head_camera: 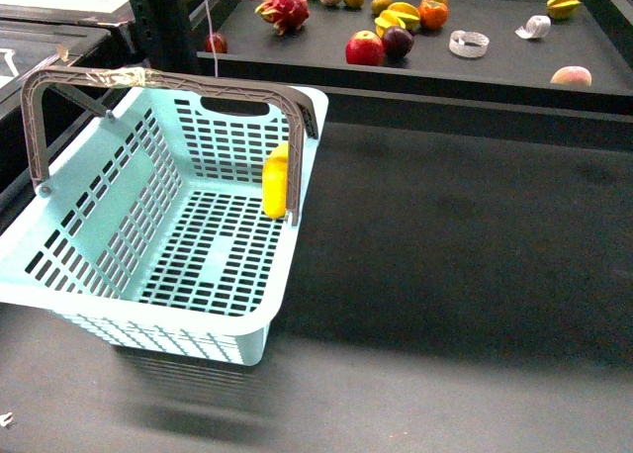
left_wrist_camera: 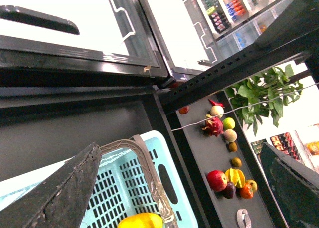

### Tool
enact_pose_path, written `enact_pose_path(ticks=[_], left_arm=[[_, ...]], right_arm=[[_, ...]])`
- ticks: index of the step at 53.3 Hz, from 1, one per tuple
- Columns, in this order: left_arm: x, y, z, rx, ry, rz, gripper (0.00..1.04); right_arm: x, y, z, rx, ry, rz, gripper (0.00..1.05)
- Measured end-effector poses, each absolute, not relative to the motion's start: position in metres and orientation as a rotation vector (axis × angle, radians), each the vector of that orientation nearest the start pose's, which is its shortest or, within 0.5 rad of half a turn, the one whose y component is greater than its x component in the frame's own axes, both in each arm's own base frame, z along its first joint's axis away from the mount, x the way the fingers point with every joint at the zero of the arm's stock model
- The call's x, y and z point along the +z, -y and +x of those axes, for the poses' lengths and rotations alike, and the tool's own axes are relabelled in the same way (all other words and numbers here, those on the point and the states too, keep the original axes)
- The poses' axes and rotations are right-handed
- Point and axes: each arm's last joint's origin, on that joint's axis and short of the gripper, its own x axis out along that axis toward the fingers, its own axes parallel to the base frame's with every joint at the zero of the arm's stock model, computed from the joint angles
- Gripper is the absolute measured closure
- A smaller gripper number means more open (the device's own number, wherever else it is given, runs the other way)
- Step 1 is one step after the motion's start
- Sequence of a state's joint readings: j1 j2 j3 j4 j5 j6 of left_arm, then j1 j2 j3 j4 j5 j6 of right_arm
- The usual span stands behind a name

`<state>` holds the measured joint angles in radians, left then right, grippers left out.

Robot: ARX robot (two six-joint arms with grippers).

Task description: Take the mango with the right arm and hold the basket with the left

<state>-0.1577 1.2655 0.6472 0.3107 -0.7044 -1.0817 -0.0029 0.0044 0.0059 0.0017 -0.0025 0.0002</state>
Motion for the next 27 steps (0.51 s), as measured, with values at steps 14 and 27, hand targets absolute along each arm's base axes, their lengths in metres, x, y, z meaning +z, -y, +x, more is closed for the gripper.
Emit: enact_pose_path(ticks=[14,27], left_arm=[[0.243,0.029,0.236,0.613,0.063,-0.795,0.08],[0.235,0.022,0.227,0.206,0.006,-0.56,0.27]], right_arm=[[0.165,0.0,0.098,0.0,0.003,0.0,0.08],[0.165,0.0,0.098,-0.001,0.003,0.0,0.08]])
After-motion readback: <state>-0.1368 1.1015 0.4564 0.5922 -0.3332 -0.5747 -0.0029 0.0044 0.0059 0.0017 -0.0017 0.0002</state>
